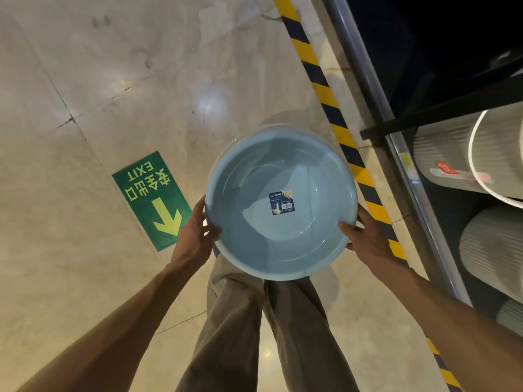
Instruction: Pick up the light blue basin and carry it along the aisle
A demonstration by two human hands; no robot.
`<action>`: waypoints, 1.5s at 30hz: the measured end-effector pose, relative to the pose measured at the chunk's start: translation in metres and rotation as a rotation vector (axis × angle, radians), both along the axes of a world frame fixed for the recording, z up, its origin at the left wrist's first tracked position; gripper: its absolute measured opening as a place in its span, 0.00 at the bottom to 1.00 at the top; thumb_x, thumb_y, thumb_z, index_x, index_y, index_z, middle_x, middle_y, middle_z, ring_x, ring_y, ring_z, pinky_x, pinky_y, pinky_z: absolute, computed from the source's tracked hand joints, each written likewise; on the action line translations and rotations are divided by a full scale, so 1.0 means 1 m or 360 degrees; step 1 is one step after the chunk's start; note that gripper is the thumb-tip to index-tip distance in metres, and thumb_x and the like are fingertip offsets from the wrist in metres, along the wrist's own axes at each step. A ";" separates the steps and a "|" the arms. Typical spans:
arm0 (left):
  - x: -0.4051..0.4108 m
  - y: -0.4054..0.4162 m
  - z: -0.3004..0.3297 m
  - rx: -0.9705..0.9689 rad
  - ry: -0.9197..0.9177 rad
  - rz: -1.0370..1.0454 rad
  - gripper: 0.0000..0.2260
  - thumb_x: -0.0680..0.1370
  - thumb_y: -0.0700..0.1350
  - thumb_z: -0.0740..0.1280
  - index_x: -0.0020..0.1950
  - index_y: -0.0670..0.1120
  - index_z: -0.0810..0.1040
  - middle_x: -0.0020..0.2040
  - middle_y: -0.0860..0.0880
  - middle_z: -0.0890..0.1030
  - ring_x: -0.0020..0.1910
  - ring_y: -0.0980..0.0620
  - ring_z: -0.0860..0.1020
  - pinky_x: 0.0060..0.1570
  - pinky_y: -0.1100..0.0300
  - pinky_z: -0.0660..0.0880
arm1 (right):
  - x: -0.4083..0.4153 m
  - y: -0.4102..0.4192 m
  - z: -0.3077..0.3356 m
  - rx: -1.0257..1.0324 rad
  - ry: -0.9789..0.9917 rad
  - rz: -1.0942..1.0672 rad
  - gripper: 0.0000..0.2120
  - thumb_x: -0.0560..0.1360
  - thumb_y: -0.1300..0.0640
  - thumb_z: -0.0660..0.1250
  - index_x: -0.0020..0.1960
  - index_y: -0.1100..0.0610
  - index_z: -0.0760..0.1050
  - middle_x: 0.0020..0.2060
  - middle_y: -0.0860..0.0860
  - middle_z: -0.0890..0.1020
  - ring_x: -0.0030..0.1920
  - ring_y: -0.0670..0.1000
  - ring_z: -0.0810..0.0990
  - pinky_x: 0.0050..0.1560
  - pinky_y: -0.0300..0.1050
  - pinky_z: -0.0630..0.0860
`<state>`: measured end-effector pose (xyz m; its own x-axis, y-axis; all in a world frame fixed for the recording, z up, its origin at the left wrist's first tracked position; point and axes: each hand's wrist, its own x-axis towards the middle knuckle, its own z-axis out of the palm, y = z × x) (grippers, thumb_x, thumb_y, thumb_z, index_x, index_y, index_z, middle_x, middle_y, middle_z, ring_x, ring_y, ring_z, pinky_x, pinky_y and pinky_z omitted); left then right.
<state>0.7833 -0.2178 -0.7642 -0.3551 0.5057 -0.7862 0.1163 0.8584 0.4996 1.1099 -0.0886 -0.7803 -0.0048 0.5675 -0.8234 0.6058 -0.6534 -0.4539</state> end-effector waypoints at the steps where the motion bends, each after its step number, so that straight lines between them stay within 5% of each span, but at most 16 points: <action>1: 0.003 0.000 -0.001 0.0000 0.0041 -0.0007 0.32 0.82 0.39 0.68 0.82 0.56 0.59 0.66 0.56 0.75 0.69 0.41 0.77 0.63 0.37 0.75 | 0.000 -0.002 -0.003 0.0038 -0.0028 -0.0012 0.25 0.81 0.54 0.70 0.75 0.42 0.70 0.65 0.46 0.80 0.63 0.56 0.81 0.61 0.64 0.81; 6: 0.006 -0.003 -0.004 0.0065 0.0046 0.0024 0.31 0.82 0.42 0.67 0.81 0.58 0.59 0.69 0.53 0.76 0.66 0.46 0.78 0.61 0.40 0.77 | 0.001 -0.007 -0.008 0.0087 -0.0040 -0.0019 0.25 0.80 0.52 0.71 0.75 0.42 0.70 0.65 0.46 0.79 0.63 0.57 0.81 0.59 0.65 0.82; 13: -0.005 0.017 0.001 0.0061 0.0049 0.0075 0.30 0.81 0.59 0.63 0.81 0.54 0.60 0.75 0.47 0.72 0.67 0.44 0.77 0.61 0.42 0.79 | 0.005 0.008 0.002 0.0041 0.0045 -0.0009 0.31 0.76 0.29 0.61 0.76 0.38 0.68 0.66 0.45 0.79 0.66 0.51 0.79 0.64 0.62 0.80; 17: -0.009 0.028 -0.014 0.0022 -0.0043 0.0237 0.34 0.79 0.68 0.58 0.82 0.58 0.56 0.79 0.48 0.67 0.71 0.46 0.73 0.67 0.39 0.74 | 0.003 0.012 -0.006 -0.0055 0.0073 -0.0206 0.28 0.82 0.32 0.53 0.79 0.40 0.64 0.76 0.46 0.72 0.74 0.51 0.72 0.71 0.62 0.73; 21: -0.009 0.023 -0.039 0.0042 -0.0215 0.0280 0.40 0.72 0.79 0.51 0.80 0.61 0.60 0.76 0.54 0.70 0.72 0.50 0.72 0.69 0.36 0.72 | 0.001 0.004 -0.027 -0.0225 0.0168 -0.0577 0.27 0.81 0.30 0.48 0.76 0.37 0.67 0.75 0.45 0.73 0.73 0.51 0.74 0.70 0.59 0.73; 24: -0.006 0.021 -0.047 0.0091 -0.0331 0.0330 0.38 0.74 0.79 0.50 0.76 0.60 0.69 0.71 0.53 0.77 0.69 0.49 0.77 0.67 0.39 0.74 | 0.002 -0.005 -0.049 -0.0280 0.0300 -0.0663 0.29 0.80 0.27 0.48 0.74 0.35 0.70 0.69 0.42 0.80 0.68 0.50 0.80 0.70 0.61 0.75; 27: -0.003 0.018 -0.047 0.0171 -0.0421 0.0516 0.29 0.81 0.70 0.45 0.71 0.61 0.75 0.66 0.52 0.82 0.65 0.49 0.80 0.65 0.42 0.76 | -0.004 -0.007 -0.064 -0.0224 0.0477 -0.0795 0.22 0.87 0.38 0.49 0.69 0.42 0.77 0.61 0.44 0.85 0.61 0.49 0.85 0.59 0.50 0.83; 33: -0.003 0.022 -0.057 0.0162 -0.0461 0.0552 0.35 0.83 0.66 0.38 0.64 0.55 0.83 0.59 0.45 0.86 0.57 0.42 0.84 0.63 0.37 0.77 | -0.004 -0.011 -0.081 -0.0148 0.0600 -0.0957 0.18 0.88 0.46 0.50 0.68 0.48 0.75 0.55 0.44 0.87 0.54 0.48 0.87 0.48 0.44 0.85; 45: -0.012 0.046 -0.049 0.0200 -0.0463 0.0793 0.33 0.82 0.68 0.44 0.52 0.56 0.87 0.51 0.45 0.87 0.50 0.42 0.86 0.61 0.36 0.78 | -0.029 0.007 -0.053 -0.0127 0.0676 -0.0951 0.28 0.85 0.36 0.49 0.77 0.49 0.71 0.68 0.50 0.82 0.68 0.58 0.80 0.67 0.58 0.77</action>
<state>0.7712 -0.1718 -0.8127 -0.3523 0.4289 -0.8318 -0.4428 0.7067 0.5519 1.0809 -0.0812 -0.8336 -0.0415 0.5115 -0.8583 -0.0811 -0.8579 -0.5074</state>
